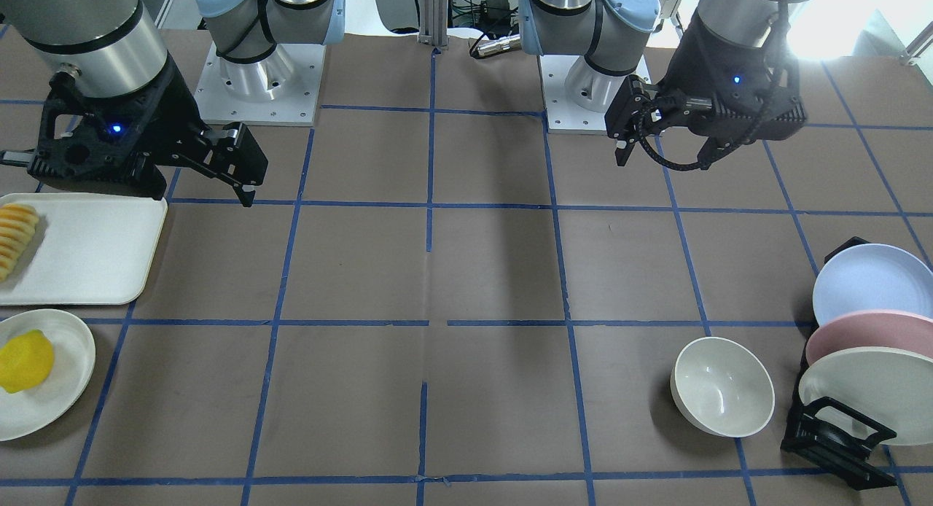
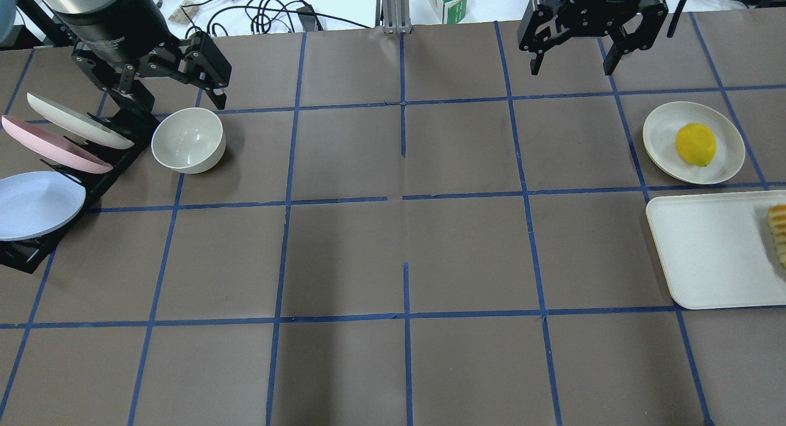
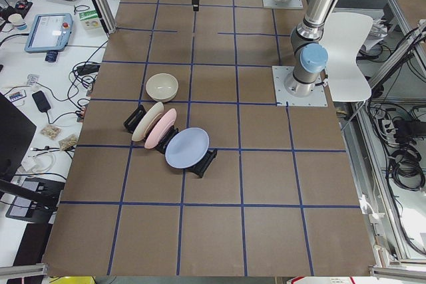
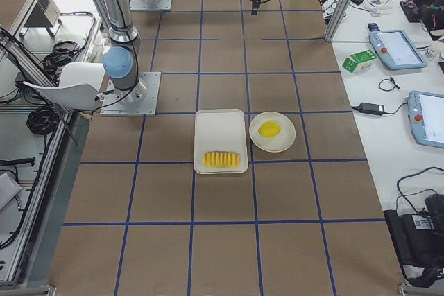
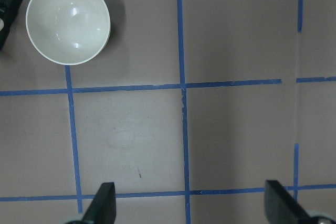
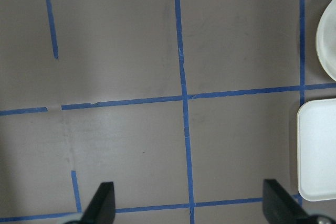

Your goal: Place bowl and put lemon in it

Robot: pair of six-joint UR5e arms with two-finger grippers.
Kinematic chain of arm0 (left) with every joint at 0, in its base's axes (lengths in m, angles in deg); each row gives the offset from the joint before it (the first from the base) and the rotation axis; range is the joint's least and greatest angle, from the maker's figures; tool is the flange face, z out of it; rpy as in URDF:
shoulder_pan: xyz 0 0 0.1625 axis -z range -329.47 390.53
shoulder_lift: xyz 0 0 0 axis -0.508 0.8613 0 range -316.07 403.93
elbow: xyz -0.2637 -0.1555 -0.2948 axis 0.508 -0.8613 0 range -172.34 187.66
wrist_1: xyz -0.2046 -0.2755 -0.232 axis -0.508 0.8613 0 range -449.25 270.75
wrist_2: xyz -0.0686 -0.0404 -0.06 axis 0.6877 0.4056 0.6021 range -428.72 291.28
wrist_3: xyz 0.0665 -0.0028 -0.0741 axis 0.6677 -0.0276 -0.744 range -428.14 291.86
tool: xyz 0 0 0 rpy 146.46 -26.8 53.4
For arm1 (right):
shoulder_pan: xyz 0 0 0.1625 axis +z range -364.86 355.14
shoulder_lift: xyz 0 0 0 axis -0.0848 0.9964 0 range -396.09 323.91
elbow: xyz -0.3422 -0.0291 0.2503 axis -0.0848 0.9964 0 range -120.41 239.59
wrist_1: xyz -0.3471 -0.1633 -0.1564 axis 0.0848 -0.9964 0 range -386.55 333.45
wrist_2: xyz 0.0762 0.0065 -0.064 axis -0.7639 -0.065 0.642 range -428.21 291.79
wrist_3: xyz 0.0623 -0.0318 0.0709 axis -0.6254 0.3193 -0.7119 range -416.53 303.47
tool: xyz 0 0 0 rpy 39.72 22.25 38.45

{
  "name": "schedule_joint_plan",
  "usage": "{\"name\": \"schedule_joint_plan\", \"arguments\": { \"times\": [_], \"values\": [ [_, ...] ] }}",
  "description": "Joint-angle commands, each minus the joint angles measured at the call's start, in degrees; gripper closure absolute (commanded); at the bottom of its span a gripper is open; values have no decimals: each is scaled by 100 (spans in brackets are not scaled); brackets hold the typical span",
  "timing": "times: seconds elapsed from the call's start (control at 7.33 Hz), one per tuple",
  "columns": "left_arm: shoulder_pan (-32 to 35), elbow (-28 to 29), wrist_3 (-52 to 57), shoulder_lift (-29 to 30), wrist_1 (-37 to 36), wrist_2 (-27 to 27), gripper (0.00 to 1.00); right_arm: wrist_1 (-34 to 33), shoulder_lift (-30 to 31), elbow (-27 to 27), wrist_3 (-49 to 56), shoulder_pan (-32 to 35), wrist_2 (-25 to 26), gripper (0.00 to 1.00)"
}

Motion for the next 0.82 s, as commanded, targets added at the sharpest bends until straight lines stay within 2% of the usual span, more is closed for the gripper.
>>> {"name": "schedule_joint_plan", "arguments": {
  "times": [0.0,0.41,0.68],
  "values": [
    [0,2,0,0,0,0,0,-9,-1,0,24,0,4,0],
    [0,2,0,0,0,8,0,-9,-18,26,50,-17,30,0],
    [0,-7,0,-9,0,-18,0,35,-132,236,68,-140,101,0]
  ]
}}
